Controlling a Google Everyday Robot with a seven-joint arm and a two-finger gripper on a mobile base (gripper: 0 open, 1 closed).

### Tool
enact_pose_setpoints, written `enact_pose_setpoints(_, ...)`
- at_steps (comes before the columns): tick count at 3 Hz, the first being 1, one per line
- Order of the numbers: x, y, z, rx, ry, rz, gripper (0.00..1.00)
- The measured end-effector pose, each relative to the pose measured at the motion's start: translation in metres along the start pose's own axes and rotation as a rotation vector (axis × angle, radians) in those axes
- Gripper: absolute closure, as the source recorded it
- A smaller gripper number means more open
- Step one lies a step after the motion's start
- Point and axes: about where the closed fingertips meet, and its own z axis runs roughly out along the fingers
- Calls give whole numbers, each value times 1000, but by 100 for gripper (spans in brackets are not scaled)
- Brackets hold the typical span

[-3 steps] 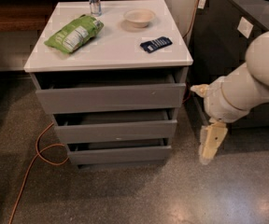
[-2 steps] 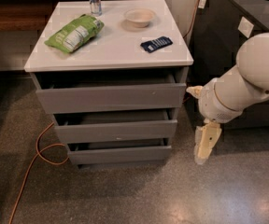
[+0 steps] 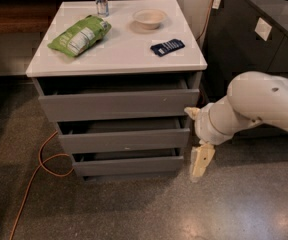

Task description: Place redbull can into bottom drawer

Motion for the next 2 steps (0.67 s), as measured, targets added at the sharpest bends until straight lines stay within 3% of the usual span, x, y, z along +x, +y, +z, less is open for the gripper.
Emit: enact_pose_setpoints(2,6,12,87,0,-84,-75,0)
